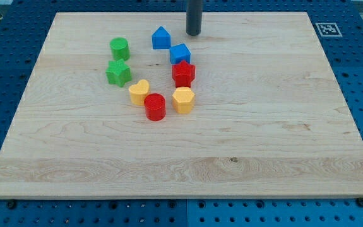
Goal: Nudge the triangle
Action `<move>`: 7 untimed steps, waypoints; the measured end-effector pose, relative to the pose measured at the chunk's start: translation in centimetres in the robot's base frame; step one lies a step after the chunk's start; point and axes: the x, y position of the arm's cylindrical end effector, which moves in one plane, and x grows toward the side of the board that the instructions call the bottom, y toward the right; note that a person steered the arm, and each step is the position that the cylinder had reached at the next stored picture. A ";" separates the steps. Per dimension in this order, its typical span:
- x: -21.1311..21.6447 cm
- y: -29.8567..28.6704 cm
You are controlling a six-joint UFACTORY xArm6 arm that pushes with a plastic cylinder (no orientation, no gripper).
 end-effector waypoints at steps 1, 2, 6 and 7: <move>-0.9 -5.8; 0.0 -12.2; 2.4 -12.8; 2.4 -12.0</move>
